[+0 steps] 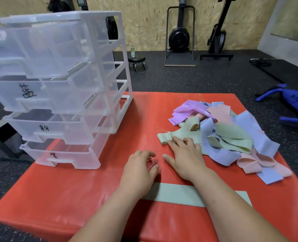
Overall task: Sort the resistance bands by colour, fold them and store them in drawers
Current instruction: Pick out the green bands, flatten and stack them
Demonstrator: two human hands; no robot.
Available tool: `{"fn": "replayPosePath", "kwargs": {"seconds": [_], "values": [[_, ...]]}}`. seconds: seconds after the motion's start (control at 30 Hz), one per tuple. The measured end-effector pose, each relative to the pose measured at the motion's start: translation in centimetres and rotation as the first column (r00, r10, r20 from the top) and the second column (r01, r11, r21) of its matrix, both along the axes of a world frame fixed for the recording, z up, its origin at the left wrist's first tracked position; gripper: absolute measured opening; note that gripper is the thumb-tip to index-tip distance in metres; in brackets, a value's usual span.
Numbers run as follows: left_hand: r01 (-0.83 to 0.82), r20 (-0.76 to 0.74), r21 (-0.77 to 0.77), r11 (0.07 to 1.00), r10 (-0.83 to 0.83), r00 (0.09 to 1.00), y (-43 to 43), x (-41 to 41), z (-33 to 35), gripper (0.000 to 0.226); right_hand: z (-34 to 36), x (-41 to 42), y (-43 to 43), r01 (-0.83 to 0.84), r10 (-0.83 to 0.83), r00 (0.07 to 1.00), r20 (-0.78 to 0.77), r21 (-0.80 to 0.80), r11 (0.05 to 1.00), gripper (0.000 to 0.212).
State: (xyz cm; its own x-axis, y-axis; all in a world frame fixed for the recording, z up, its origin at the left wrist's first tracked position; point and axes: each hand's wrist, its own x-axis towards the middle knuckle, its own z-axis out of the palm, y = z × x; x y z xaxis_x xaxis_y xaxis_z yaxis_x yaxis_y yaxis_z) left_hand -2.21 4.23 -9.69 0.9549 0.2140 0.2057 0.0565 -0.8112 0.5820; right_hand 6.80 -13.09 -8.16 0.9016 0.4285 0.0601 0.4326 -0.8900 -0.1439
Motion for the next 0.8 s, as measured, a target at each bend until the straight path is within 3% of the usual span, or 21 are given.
{"fn": "replayPosePath", "kwargs": {"seconds": [0.1, 0.2, 0.23, 0.3, 0.33, 0.4, 0.5, 0.57, 0.63, 0.7, 0.8], "values": [[-0.002, 0.051, -0.097, 0.995, 0.007, 0.999, 0.6, 0.6, 0.1, 0.030, 0.5, 0.3, 0.2, -0.021, 0.018, 0.999, 0.044, 0.069, 0.997, 0.054], [-0.032, 0.067, -0.322, 0.946, 0.056, 0.996, 1.0, 1.5, 1.0, 0.028, 1.4, -0.2, 0.4, -0.145, 0.133, 0.989, 0.064, 0.272, 0.951, 0.045], [-0.038, 0.046, -0.447, 0.894, 0.065, 0.997, 0.9, 1.9, 1.4, 0.024, 1.5, -0.7, 0.5, -0.191, 0.184, 0.982, 0.053, 0.339, 0.921, 0.044], [-0.053, -0.008, -0.759, 0.649, 0.072, 0.997, 0.5, 2.3, 2.4, 0.024, 1.4, -1.4, 0.6, -0.272, 0.289, 0.957, 0.029, 0.436, 0.858, 0.047], [-0.064, -0.027, -0.849, 0.525, 0.078, 0.997, 0.4, 2.3, 2.8, 0.027, 1.2, -1.8, 0.6, -0.303, 0.336, 0.942, 0.016, 0.473, 0.827, 0.051], [-0.103, -0.058, -0.885, 0.453, 0.114, 0.992, 0.5, 2.2, 3.1, 0.025, 1.2, -2.2, 0.6, -0.340, 0.407, 0.914, -0.008, 0.536, 0.773, 0.059], [-0.168, -0.104, -0.858, 0.485, 0.157, 0.982, 1.3, 1.9, 3.0, 0.005, 1.8, -2.8, 0.4, -0.290, 0.416, 0.908, -0.052, 0.638, 0.713, 0.061], [-0.153, -0.059, -0.799, 0.581, 0.176, 0.983, 2.0, 1.8, 3.0, 0.009, 2.2, -2.9, 0.1, -0.204, 0.317, 0.948, -0.038, 0.691, 0.694, 0.052], [-0.054, 0.062, -0.659, 0.750, 0.125, 0.990, 2.3, 1.4, 3.5, 0.014, 2.5, -2.8, -0.2, -0.176, 0.186, 0.981, 0.056, 0.664, 0.727, 0.044], [0.089, 0.167, -0.476, 0.875, -0.010, 0.986, 2.4, 0.7, 4.2, 0.011, 2.8, -2.9, -0.3, -0.223, 0.195, 0.974, 0.111, 0.583, 0.781, 0.049], [0.242, 0.240, -0.349, 0.905, -0.163, 0.957, 1.7, -0.6, 5.1, 0.007, 3.1, -3.5, 0.4, -0.277, 0.287, 0.955, 0.070, 0.547, 0.790, 0.052]]}}
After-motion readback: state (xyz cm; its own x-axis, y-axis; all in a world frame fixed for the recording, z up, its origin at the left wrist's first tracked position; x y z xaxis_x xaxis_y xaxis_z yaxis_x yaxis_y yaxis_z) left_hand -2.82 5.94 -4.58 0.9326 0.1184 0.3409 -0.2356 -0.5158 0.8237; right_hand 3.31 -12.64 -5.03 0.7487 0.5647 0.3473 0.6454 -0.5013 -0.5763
